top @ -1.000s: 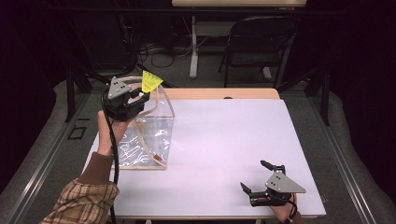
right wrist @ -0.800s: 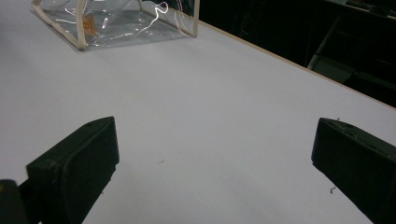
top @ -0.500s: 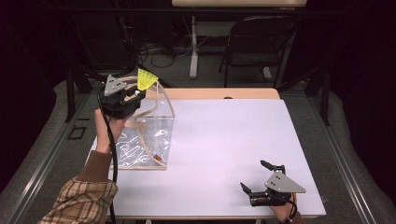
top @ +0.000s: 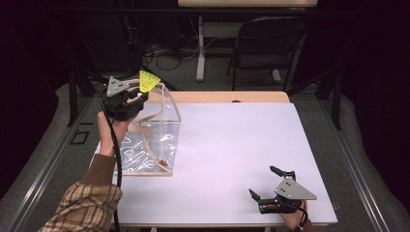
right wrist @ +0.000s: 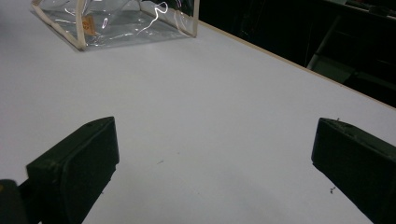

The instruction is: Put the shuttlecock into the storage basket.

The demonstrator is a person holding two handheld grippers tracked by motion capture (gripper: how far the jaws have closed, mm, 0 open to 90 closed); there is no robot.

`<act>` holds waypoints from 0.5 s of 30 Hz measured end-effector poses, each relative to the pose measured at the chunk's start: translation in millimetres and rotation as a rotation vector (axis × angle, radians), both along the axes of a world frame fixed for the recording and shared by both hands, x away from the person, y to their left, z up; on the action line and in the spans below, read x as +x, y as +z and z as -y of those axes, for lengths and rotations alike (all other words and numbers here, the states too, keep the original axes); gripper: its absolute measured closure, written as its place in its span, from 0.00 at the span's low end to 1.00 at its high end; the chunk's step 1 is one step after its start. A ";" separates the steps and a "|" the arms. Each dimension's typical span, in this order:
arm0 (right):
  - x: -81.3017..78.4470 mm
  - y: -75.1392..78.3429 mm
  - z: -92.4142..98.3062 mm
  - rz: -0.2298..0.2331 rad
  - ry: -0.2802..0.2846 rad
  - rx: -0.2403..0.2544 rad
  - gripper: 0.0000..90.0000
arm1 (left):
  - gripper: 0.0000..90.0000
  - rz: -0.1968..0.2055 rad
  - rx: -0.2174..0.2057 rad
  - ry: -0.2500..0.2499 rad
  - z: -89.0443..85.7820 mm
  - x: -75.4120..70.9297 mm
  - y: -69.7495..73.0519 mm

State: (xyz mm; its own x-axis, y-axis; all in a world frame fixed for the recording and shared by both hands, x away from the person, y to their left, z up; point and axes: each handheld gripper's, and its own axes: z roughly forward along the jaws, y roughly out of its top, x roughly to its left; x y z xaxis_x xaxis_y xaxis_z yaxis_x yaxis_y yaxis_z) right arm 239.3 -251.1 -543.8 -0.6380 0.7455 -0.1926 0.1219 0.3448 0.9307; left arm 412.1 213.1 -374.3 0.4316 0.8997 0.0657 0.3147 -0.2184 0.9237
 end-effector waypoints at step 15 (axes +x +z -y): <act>-0.2 0.2 0.2 0.000 0.001 0.002 0.00 | 0.72 -0.014 -0.020 0.024 -3.4 9.1 -5.9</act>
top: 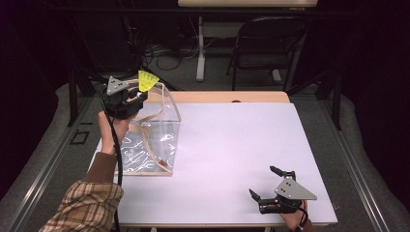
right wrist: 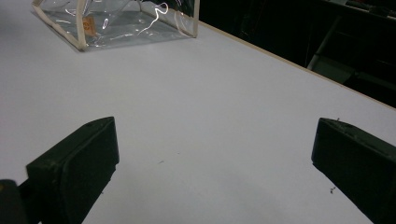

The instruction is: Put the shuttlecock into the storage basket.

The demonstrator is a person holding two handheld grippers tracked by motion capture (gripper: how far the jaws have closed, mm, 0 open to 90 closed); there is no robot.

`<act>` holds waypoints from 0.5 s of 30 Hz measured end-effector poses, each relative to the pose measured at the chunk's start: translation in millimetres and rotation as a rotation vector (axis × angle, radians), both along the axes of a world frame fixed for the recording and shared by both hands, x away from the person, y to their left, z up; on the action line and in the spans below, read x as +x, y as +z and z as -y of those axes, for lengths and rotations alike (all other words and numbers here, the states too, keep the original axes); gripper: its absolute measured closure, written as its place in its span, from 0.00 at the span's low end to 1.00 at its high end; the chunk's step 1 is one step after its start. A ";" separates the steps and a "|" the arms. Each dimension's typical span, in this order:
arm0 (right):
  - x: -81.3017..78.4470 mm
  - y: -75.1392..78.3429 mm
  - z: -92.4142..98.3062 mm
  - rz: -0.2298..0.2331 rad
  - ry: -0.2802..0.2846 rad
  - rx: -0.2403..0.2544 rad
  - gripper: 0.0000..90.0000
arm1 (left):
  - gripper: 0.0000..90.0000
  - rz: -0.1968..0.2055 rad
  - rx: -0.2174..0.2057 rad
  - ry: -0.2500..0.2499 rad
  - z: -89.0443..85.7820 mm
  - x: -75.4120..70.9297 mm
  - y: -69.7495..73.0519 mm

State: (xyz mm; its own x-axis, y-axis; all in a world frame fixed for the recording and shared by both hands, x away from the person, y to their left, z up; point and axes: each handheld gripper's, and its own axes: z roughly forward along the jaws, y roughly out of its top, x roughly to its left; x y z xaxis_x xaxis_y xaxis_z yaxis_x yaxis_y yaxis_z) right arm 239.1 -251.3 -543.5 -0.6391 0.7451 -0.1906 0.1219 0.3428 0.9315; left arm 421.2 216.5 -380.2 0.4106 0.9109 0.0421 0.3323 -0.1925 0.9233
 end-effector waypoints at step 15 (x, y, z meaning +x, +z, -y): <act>0.0 0.0 0.0 0.001 0.001 0.000 0.00 | 0.72 -0.030 -0.007 0.014 -3.1 8.3 -6.3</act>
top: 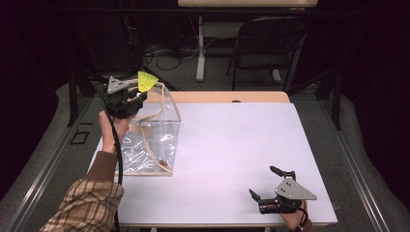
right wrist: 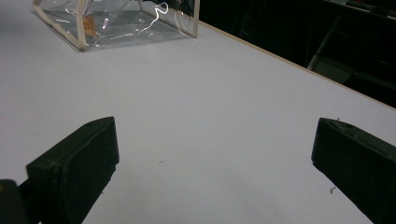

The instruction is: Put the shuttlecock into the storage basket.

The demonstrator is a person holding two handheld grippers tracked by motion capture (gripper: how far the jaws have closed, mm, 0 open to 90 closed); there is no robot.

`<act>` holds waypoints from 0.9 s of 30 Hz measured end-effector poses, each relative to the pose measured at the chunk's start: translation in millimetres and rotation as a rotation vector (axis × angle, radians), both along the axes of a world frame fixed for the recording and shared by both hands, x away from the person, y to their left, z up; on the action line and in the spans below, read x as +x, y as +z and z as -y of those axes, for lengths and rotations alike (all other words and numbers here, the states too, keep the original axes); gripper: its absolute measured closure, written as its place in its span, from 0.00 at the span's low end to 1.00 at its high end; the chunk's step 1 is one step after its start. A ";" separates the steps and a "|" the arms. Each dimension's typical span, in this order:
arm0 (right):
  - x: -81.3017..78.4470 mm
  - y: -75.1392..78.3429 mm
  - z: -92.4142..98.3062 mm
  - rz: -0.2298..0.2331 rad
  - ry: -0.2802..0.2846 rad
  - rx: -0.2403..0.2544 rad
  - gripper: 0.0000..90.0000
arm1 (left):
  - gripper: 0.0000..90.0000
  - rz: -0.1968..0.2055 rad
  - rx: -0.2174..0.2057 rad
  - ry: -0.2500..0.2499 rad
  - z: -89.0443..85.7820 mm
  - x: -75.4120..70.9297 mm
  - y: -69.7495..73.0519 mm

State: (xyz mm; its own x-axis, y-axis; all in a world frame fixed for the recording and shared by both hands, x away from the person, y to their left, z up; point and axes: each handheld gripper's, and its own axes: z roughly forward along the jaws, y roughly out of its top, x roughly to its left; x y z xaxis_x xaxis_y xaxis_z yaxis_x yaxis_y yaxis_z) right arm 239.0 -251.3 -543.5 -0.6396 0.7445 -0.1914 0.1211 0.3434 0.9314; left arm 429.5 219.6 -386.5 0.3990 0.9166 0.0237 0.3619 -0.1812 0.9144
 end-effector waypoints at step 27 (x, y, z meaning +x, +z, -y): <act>0.2 -0.1 0.1 -0.002 0.001 -0.002 0.00 | 0.72 -0.053 0.003 0.012 -4.1 10.1 -10.7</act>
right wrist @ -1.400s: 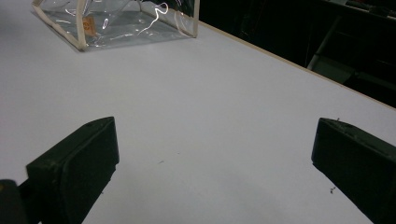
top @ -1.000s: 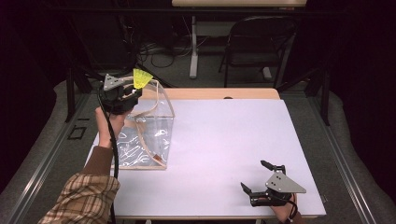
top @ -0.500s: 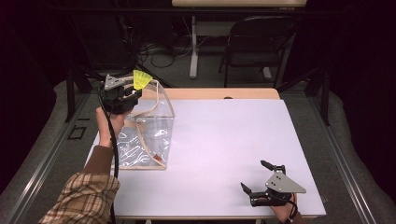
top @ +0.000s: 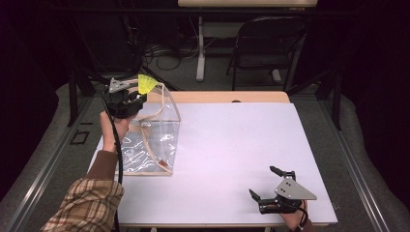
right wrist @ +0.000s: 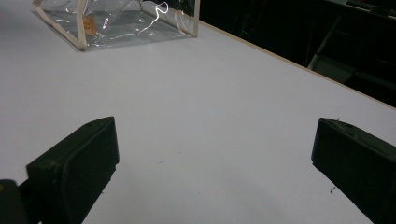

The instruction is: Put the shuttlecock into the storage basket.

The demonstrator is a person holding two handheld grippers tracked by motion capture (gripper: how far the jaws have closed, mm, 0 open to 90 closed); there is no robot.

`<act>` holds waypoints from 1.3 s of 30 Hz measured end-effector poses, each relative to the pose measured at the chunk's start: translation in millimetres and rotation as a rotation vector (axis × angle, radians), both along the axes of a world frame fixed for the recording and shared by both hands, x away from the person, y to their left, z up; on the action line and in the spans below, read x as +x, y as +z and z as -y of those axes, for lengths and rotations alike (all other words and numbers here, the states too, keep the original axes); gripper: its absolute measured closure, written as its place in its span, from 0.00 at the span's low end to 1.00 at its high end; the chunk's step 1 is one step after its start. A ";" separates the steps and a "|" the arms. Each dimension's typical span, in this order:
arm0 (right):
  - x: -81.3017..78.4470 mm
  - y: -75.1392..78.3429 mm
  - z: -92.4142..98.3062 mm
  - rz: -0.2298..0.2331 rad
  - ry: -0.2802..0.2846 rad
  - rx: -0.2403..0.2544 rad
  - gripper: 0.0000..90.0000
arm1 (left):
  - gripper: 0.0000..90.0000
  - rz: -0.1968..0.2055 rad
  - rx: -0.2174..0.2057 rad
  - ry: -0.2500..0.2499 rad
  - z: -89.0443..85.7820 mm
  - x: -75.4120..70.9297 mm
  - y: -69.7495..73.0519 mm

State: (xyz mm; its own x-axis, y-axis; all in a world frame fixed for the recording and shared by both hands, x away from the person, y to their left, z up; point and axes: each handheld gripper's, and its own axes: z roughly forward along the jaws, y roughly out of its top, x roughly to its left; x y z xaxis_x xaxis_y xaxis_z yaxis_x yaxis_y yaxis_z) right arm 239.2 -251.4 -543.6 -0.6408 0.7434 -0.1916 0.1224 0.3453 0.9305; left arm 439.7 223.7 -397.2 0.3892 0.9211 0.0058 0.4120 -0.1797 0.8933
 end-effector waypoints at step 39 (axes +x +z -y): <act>-0.2 0.0 -0.3 0.000 0.001 0.002 0.00 | 0.71 -0.073 0.009 -0.008 -3.3 7.7 -12.9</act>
